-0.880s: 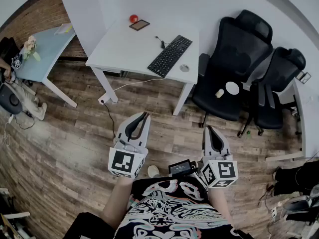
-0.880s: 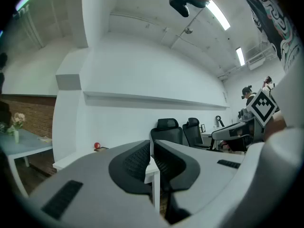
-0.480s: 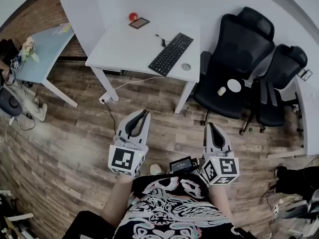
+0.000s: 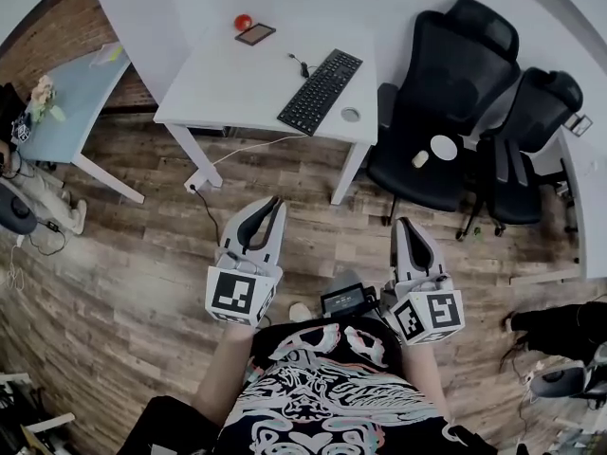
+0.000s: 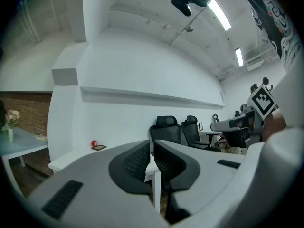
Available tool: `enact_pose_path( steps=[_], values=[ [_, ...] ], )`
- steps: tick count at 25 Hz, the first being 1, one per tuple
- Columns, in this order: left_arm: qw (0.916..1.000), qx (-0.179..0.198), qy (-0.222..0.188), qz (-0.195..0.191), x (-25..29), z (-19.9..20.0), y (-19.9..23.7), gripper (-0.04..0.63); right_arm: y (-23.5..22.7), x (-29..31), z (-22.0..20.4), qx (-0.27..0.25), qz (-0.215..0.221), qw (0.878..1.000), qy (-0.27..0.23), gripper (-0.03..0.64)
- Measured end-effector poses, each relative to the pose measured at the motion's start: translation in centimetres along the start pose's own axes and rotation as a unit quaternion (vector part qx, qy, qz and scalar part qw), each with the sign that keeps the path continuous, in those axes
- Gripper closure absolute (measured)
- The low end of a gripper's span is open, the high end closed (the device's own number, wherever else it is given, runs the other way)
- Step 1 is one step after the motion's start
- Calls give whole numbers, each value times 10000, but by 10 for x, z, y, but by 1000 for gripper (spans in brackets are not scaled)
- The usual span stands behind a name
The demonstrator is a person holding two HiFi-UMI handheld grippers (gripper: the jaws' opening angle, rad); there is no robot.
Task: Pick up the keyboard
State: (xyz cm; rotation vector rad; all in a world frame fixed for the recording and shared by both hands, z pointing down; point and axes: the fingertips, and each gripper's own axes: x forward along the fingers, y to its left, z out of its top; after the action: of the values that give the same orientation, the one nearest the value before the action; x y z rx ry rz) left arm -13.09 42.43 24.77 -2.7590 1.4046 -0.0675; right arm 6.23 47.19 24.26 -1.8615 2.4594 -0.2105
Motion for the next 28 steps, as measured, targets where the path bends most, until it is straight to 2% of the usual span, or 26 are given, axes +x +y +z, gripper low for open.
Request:
enact_pose_path(
  steps=[6, 14, 28],
  values=[
    [10000, -62, 50, -13, 9, -6, 5, 557, -4, 8, -10, 50, -4, 9999, 102, 583],
    [9997, -148, 130, 137, 36, -18, 38, 557, -15, 47, -18, 69, -45, 9996, 288, 583],
    [9981, -233, 418, 400, 170, -16, 124, 557, -77, 207, -8, 189, 119, 9976, 656, 583]
  ],
)
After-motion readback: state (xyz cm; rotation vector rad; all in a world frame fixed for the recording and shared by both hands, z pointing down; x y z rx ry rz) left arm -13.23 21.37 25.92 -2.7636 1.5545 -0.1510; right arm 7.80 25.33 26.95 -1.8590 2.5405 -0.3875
